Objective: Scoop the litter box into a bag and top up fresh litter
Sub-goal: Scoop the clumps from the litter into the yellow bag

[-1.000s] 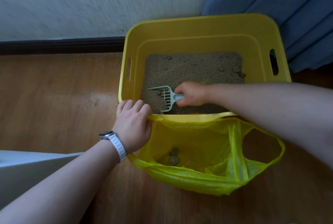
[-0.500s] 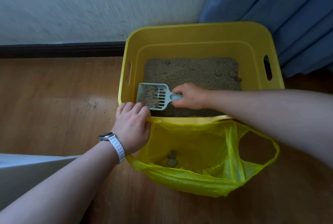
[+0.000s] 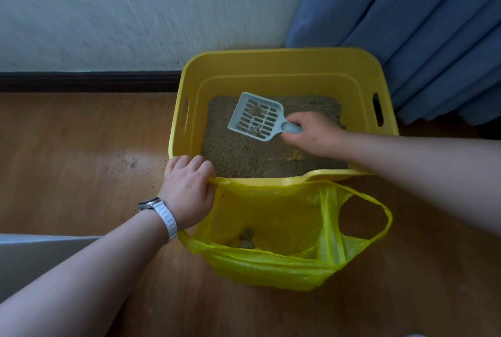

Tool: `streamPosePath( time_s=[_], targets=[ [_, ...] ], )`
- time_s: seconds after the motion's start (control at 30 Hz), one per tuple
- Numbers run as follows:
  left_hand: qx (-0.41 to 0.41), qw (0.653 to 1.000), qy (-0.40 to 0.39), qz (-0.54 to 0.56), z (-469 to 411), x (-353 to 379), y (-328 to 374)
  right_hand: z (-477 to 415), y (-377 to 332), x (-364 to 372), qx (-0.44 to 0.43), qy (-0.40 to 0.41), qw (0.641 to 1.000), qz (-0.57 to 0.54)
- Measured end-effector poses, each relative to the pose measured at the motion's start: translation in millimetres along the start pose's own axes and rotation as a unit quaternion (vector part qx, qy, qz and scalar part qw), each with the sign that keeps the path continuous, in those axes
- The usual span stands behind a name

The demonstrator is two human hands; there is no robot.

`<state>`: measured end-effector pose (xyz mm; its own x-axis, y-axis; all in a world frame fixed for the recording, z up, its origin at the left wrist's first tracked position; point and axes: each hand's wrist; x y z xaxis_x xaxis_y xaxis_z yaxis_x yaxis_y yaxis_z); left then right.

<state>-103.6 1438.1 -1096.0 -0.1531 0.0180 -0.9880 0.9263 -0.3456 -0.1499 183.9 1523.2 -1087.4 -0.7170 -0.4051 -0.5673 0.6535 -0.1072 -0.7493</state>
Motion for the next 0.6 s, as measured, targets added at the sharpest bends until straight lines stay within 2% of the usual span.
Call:
streamPosePath(
  time_s=[0.4,0.6],
  targets=[
    [-0.009,1.000,-0.003,0.004,1,-1,1,15,-5,4,-0.001,-0.018,0.999,0.050],
    [-0.009,1.000,-0.008,0.004,0,-1,1,21,-8,-1,-0.003,-0.015,0.999,0.032]
  ],
)
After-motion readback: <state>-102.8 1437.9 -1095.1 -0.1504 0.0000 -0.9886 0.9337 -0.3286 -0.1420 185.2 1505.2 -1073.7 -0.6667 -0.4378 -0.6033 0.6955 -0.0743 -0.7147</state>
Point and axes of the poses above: each hand's wrist, its own z-axis away from the middle knuckle, its own x-axis out of the palm, y = z × x, and after that the axes turned 12 degrees about -z, right-handed
